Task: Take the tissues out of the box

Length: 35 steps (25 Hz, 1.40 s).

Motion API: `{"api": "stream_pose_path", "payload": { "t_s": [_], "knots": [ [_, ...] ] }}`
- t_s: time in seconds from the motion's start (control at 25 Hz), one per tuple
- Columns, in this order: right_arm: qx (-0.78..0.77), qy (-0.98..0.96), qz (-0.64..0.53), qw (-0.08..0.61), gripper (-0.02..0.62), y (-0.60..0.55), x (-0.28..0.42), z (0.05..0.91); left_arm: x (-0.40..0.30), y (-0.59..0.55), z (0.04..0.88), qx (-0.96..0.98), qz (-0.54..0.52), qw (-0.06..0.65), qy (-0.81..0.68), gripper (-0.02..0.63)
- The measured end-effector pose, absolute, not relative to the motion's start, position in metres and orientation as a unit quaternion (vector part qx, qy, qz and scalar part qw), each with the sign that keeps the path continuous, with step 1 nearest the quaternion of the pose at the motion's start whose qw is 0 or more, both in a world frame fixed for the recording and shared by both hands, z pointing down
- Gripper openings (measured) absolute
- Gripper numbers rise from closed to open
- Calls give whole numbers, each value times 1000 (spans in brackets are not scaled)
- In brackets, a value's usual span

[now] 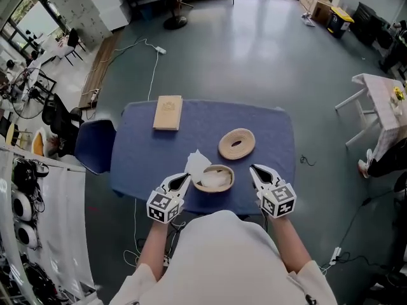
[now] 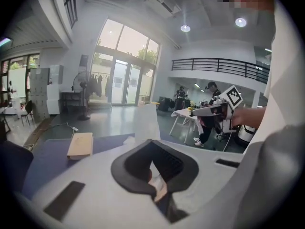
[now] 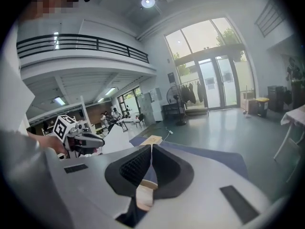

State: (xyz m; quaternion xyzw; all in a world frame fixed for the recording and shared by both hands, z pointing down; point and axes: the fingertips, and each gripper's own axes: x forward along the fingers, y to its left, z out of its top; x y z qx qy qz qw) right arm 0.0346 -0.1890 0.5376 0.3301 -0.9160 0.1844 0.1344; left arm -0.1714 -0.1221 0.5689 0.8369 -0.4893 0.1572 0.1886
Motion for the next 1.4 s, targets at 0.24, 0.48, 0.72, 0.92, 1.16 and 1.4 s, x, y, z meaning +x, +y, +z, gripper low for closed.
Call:
{"api": "stream_pose_path", "payload": {
  "t_s": [0.24, 0.48, 0.72, 0.92, 1.16, 1.4],
  "knots": [
    [322, -931, 122, 120, 34, -198, 31, 495, -176, -127, 526, 834, 129, 166, -510, 8],
    [325, -935, 98, 106, 35, -199, 35, 472, -180, -123, 491, 833, 108, 149, -521, 8],
    [325, -938, 78, 94, 35, -202, 33, 463, -187, -126, 477, 828, 90, 132, -537, 8],
    [324, -940, 59, 90, 34, -205, 35, 454, -192, -128, 470, 824, 79, 126, -547, 8],
    [315, -944, 41, 88, 34, -203, 29, 447, -196, -127, 469, 823, 77, 124, -549, 8],
    [311, -946, 39, 85, 34, -202, 26, 445, -196, -130, 470, 823, 76, 125, -549, 8]
  ]
}}
